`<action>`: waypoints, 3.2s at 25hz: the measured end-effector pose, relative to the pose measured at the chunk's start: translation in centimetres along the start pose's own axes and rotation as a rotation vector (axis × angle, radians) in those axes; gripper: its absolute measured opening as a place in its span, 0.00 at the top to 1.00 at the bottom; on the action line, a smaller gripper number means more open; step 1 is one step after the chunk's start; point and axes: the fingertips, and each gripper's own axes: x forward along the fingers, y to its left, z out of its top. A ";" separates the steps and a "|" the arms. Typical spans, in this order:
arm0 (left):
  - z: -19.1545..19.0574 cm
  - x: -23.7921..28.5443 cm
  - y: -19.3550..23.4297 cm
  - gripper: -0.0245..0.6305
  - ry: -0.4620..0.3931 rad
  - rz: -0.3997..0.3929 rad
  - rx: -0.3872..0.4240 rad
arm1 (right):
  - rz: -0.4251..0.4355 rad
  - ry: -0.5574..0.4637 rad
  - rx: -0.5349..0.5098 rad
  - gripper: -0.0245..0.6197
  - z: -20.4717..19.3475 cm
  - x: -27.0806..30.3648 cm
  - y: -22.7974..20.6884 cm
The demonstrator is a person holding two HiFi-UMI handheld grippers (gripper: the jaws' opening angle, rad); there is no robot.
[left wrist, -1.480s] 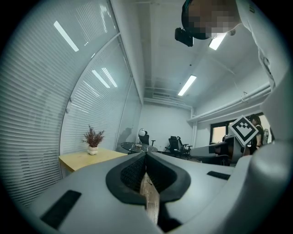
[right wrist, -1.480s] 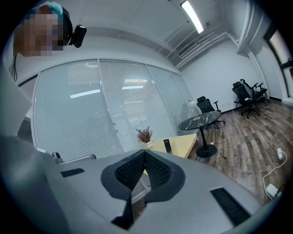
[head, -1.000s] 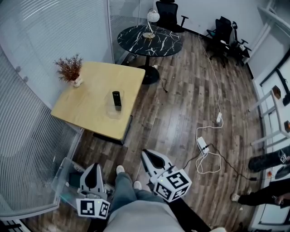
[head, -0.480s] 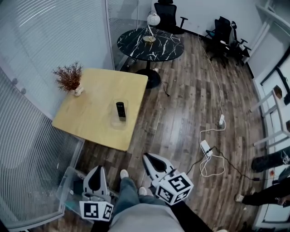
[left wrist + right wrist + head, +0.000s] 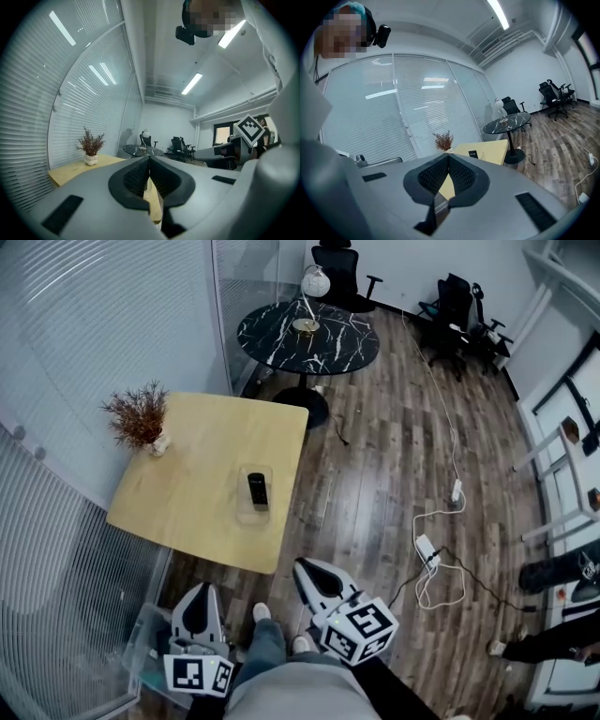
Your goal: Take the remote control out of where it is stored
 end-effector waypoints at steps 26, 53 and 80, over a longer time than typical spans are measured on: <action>1.1 6.3 7.7 0.95 0.039 -0.119 0.044 | -0.067 0.025 0.005 0.96 -0.2 9.8 1.5; 2.1 12.0 6.2 0.95 0.044 -0.009 0.021 | 0.009 0.086 -0.003 0.96 2.8 13.1 -5.3; 1.8 15.4 5.4 0.95 0.044 0.075 -0.004 | 0.124 0.192 -0.068 0.96 2.4 17.6 -8.6</action>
